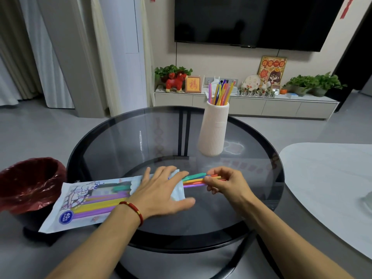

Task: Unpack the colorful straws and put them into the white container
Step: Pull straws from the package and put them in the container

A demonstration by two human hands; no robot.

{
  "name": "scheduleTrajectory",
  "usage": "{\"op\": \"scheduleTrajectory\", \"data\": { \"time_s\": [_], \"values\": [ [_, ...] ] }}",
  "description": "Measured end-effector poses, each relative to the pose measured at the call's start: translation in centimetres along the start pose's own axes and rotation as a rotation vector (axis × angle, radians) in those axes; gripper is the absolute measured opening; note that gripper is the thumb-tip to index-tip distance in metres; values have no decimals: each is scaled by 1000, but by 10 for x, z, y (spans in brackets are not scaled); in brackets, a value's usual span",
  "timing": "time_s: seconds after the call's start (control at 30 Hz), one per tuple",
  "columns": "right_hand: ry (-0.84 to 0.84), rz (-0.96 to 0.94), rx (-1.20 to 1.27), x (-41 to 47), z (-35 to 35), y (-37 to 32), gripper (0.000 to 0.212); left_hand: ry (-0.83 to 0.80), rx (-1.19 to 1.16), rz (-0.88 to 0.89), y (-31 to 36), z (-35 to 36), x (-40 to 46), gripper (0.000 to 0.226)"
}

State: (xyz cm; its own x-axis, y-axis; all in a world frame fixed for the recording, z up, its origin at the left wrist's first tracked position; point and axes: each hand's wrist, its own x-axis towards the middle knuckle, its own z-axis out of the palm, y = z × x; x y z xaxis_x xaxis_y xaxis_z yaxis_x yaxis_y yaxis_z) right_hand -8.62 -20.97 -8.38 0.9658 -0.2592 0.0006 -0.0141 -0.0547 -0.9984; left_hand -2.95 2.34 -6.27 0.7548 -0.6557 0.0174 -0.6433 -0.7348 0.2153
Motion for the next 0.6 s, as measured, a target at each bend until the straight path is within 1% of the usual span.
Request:
{"op": "scheduleTrajectory", "data": {
  "time_s": [0.1, 0.17, 0.2, 0.27, 0.33, 0.43, 0.47, 0.5, 0.53, 0.6],
  "values": [
    [-57, -11, 13, 0, -2, -5, 5, 92, 16, 13, 13, 1, 6, 52],
    [-60, -8, 45, 2, -9, -7, 4, 86, 24, -8, 14, 1, 8, 41],
    [-56, 2, 77, 3, -14, -7, 3, 79, 21, -19, 13, 2, 8, 39],
    [-20, 21, 182, 5, -23, -6, 9, 59, 27, -34, 10, 1, 9, 39],
    [57, 30, 349, 8, -34, -5, 14, 35, 59, -55, 8, 2, 10, 39],
    [150, 36, 598, 12, -44, -5, 6, 9, 99, -79, 7, 6, 11, 37],
    [160, 43, 651, 12, -43, -6, 3, 7, 107, -78, 8, 7, 11, 36],
    [162, 54, 685, 11, -40, -6, 4, 8, 117, -74, 9, 9, 10, 35],
    [156, 71, 692, 10, -35, -8, 10, 15, 128, -69, 10, 10, 10, 34],
    [144, 97, 629, 6, -23, -11, 35, 35, 138, -63, 11, 12, 10, 33]
  ]
}}
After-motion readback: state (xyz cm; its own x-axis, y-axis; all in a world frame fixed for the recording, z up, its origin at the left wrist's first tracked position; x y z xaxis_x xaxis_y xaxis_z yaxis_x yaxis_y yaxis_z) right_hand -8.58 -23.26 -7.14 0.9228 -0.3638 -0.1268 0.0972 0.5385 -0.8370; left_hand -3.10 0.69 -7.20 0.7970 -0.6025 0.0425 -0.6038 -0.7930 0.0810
